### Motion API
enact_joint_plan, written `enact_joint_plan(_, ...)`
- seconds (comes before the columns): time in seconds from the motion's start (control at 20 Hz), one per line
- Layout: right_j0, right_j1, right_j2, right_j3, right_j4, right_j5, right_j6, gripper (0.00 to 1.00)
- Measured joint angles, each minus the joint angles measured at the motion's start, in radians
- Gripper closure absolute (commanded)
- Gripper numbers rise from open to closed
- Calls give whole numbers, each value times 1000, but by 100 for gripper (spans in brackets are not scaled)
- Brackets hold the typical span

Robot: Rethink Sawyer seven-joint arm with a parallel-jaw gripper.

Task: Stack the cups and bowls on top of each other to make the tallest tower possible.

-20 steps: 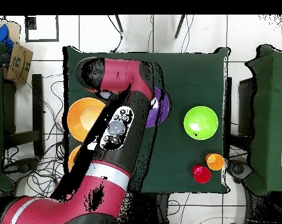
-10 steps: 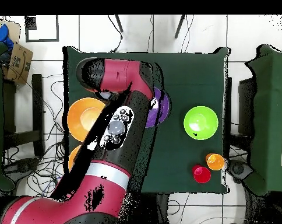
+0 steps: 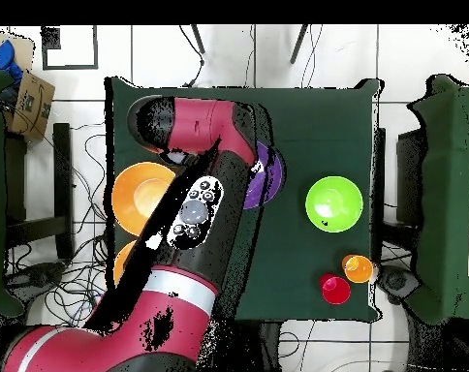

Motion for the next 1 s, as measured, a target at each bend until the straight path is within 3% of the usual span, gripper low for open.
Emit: enact_joint_plan(1.0, -22, 1, 0, 0, 0, -42, 0, 100)
